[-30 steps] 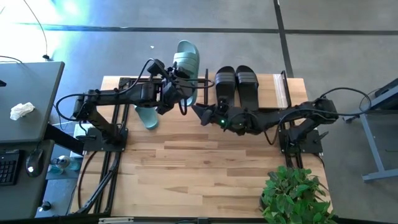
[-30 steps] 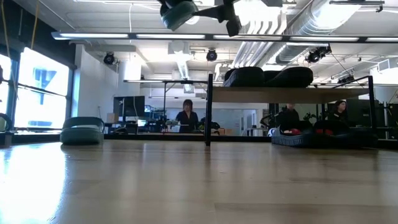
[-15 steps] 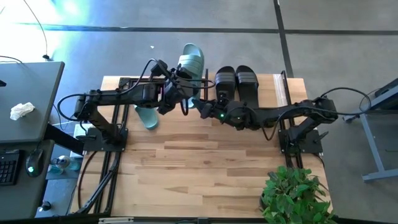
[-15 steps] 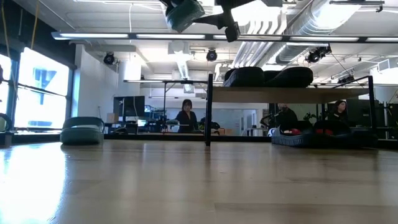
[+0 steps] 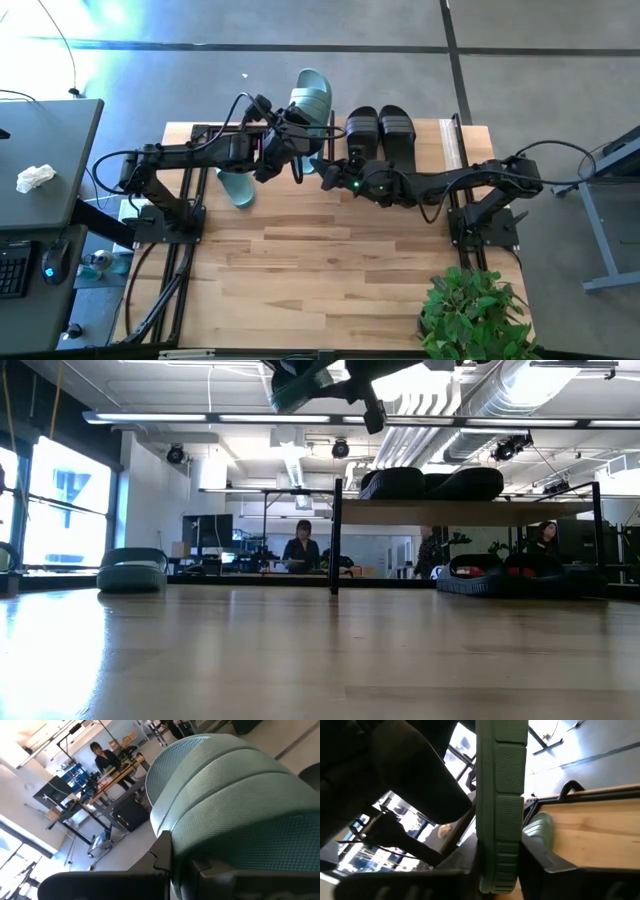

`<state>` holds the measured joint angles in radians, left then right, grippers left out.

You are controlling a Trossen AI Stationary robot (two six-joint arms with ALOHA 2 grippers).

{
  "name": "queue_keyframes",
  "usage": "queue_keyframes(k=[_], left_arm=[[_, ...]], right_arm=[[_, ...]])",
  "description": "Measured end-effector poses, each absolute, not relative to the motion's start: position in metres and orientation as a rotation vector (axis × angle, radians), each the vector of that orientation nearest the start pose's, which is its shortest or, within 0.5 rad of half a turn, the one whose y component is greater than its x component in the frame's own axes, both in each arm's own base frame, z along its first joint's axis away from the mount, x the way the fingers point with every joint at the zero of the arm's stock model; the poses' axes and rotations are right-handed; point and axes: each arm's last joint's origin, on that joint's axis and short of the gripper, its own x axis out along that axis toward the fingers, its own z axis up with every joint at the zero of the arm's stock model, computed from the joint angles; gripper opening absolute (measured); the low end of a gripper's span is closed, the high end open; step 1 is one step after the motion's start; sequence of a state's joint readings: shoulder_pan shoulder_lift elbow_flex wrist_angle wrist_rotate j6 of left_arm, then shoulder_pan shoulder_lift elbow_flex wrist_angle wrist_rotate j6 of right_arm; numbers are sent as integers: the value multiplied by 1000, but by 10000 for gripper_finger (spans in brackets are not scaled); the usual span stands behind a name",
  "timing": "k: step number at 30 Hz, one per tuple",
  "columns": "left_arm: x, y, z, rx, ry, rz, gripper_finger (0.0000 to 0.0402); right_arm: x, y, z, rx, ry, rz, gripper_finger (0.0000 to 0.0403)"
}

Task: Pick and place slides into the shelf
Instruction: Put the green slipper under the shelf

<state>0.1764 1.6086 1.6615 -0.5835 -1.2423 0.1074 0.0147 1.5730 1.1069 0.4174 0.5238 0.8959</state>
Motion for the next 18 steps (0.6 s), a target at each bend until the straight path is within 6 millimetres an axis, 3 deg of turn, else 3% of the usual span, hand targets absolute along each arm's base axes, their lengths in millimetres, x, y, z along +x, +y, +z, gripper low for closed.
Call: queue_keyframes(k=[3,7,18], left_arm=[[328,86,400,410,607,1326,1],[327,82,396,416,646,1269,20],[324,69,389,442,707,1227,134]], right_arm=[[359,-10,306,836,-174,-507,39],[359,-10,304,808,-161,-525,38],[359,-13,305,788,-177,-560,37]])
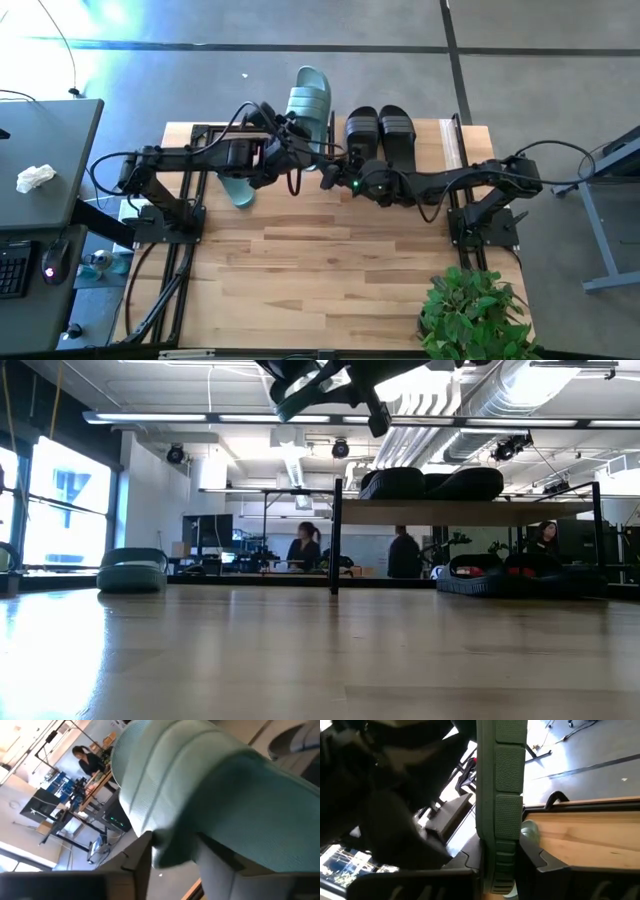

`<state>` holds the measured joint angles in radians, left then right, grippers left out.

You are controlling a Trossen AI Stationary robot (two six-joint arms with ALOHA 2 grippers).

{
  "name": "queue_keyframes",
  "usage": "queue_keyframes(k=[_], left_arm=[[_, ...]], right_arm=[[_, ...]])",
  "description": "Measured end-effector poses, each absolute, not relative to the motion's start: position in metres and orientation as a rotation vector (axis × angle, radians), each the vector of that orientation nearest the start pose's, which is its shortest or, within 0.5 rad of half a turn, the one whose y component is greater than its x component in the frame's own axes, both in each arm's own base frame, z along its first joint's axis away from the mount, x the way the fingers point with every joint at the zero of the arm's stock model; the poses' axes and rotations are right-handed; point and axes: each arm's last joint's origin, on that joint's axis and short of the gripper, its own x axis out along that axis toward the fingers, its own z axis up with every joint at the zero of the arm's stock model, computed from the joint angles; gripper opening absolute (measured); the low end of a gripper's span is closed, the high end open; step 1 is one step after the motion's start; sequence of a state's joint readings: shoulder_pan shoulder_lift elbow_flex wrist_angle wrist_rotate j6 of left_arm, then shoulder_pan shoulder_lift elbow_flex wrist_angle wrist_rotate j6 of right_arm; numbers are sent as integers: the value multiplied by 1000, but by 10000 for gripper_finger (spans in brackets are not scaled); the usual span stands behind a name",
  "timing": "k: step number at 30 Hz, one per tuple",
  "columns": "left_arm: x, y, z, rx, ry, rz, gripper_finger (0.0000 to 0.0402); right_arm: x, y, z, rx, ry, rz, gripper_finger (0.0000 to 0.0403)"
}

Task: Pick and place slides into the shelf
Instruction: Put the green slipper under the shelf

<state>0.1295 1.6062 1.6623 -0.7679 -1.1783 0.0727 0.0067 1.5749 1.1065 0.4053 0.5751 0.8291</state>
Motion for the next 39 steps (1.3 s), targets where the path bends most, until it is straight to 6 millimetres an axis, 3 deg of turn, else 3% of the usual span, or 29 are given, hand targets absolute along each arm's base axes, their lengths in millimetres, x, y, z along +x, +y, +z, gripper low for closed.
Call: queue_keyframes(k=[7,13,19,26,34,39], left_arm=[[321,52,392,544,722,1283,208],[302,31,410,521,631,1293,235],[272,20,435,463,543,1265,228],[244,20,451,367,486,1201,210],[236,19,451,330,485,1173,190],[236,19,448,286,496,1122,179]], right_arm=[[359,-15,304,782,-170,-566,37],[353,-11,305,790,-53,-464,37],[334,-3,316,839,149,-267,36],[301,15,313,900,526,-86,35],[274,54,298,956,951,103,35],[265,72,280,1025,1098,152,35]])
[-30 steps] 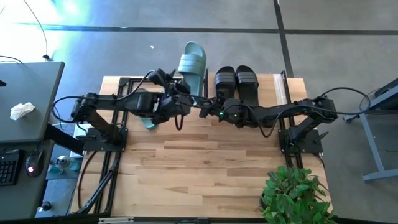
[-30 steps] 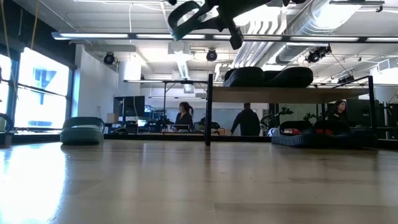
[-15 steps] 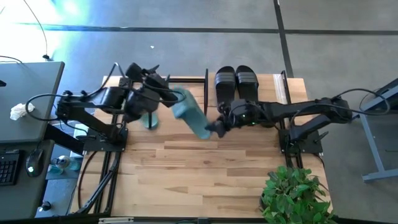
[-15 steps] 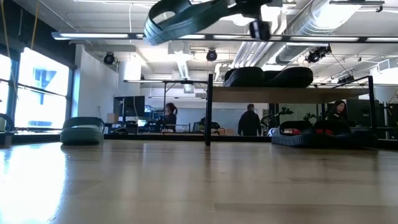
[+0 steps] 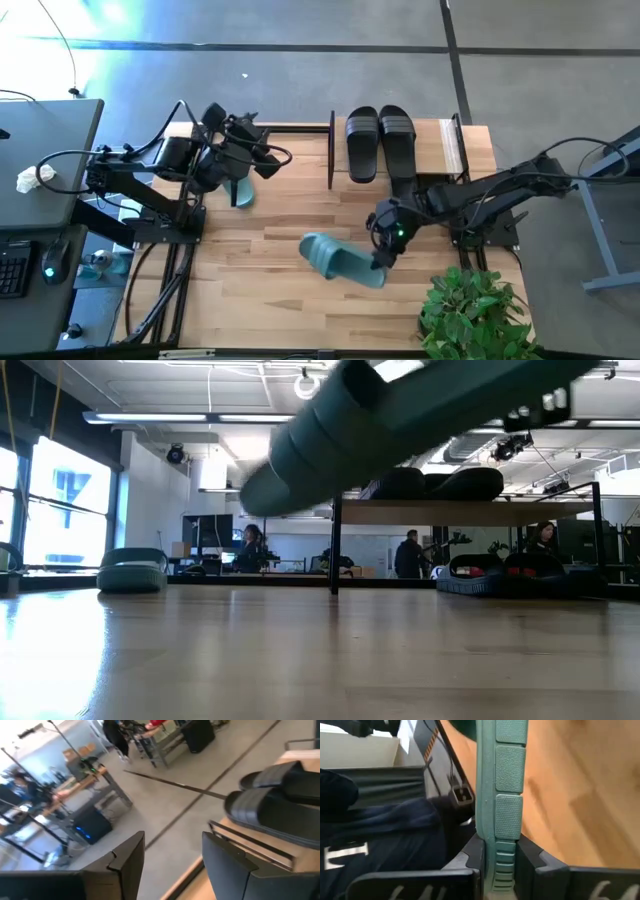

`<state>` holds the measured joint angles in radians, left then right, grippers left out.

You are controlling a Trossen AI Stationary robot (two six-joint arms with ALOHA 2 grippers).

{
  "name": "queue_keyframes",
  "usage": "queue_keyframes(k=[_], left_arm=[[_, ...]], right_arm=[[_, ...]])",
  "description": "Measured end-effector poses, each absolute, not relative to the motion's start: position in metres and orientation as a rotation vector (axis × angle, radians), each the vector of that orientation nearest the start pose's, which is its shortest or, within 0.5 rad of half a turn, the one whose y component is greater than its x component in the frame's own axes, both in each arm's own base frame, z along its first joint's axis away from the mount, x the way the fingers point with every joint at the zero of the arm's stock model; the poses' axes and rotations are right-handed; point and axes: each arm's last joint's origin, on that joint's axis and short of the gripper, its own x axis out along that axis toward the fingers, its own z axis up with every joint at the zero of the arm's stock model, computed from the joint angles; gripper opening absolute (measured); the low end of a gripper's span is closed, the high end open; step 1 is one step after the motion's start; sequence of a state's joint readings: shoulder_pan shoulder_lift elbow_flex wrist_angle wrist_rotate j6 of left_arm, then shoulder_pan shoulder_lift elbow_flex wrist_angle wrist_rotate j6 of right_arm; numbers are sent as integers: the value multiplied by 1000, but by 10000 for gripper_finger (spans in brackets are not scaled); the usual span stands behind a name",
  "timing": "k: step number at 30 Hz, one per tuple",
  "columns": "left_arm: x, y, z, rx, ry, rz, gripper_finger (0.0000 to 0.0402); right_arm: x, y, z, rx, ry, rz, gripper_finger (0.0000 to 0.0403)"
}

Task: Pick and place slides into the shelf
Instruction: Put the green slipper under the shelf

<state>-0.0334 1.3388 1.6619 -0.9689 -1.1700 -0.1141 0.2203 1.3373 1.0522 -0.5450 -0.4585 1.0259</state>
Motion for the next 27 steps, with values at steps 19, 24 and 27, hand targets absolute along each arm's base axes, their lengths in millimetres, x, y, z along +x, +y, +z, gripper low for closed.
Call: queue_keyframes(k=[19,24,27], left_arm=[[230,18,436,207,568,1075,166],[230,17,435,162,574,1038,166],[230,17,431,123,589,1016,166]], right_arm=[[188,111,185,1581,658,-222,35],[179,112,177,1618,415,-327,34],[176,111,173,1626,334,-385,34]])
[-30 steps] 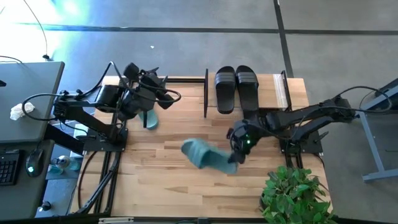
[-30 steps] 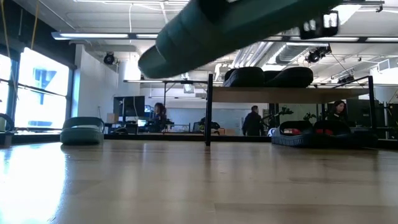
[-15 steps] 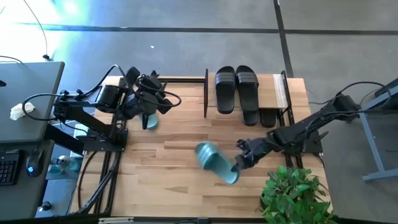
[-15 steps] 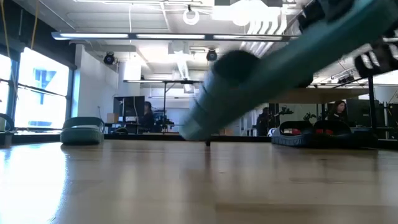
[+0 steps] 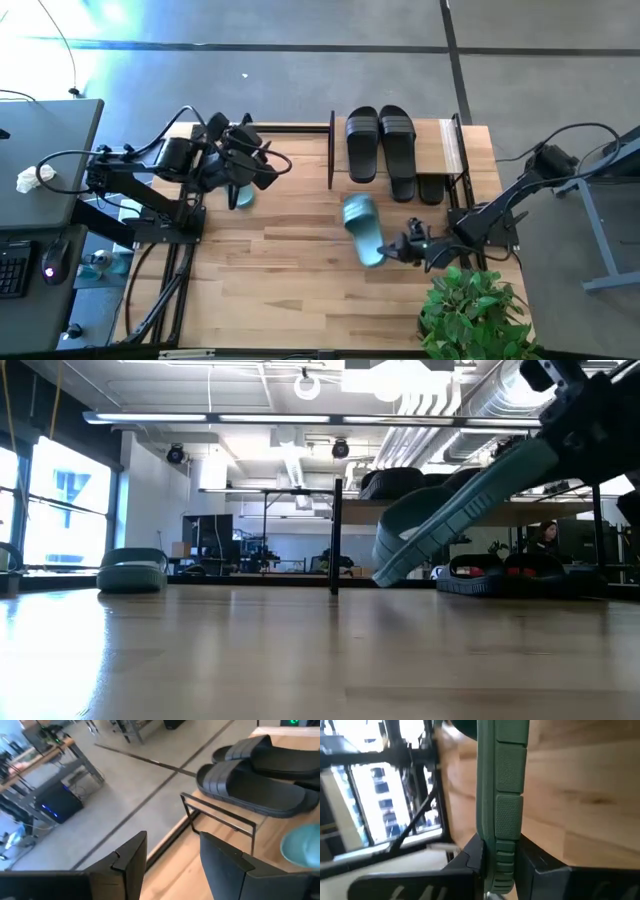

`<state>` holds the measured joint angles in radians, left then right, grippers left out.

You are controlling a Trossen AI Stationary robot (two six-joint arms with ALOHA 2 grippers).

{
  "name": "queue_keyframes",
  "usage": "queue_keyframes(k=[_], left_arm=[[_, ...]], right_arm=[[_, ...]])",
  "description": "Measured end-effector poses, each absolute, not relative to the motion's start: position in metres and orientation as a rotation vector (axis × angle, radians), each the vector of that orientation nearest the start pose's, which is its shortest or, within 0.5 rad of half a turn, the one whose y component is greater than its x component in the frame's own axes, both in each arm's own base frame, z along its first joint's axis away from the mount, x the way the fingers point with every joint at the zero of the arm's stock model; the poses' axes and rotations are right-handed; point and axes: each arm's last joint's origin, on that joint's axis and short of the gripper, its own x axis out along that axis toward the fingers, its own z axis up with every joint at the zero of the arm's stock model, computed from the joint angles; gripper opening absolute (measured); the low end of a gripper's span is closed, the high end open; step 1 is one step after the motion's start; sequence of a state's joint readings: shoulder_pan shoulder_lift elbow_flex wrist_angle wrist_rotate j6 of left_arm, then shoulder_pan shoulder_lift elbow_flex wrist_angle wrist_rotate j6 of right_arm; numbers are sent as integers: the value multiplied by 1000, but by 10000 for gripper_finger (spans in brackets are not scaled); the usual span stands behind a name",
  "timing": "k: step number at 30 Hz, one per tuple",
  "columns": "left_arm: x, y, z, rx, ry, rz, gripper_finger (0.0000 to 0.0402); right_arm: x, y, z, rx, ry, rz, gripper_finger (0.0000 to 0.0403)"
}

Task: Pick and place slides into the shelf
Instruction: Put the green slipper under the shelf

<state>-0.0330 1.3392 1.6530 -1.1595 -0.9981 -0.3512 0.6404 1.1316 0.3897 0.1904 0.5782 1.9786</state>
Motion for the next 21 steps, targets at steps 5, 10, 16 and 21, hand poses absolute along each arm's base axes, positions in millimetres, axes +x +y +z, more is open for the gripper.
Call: queue_keyframes(k=[5,10,16,21], left_arm=[[235,16,408,123,653,1004,166],[243,16,372,90,702,1015,166],[251,13,318,-30,770,942,166],[262,8,275,-183,761,774,165]], right_arm=[[173,106,168,1618,279,-487,32],[177,95,165,1594,226,-569,32],[184,81,155,1567,207,-681,32],[194,74,144,1539,237,-724,31]])
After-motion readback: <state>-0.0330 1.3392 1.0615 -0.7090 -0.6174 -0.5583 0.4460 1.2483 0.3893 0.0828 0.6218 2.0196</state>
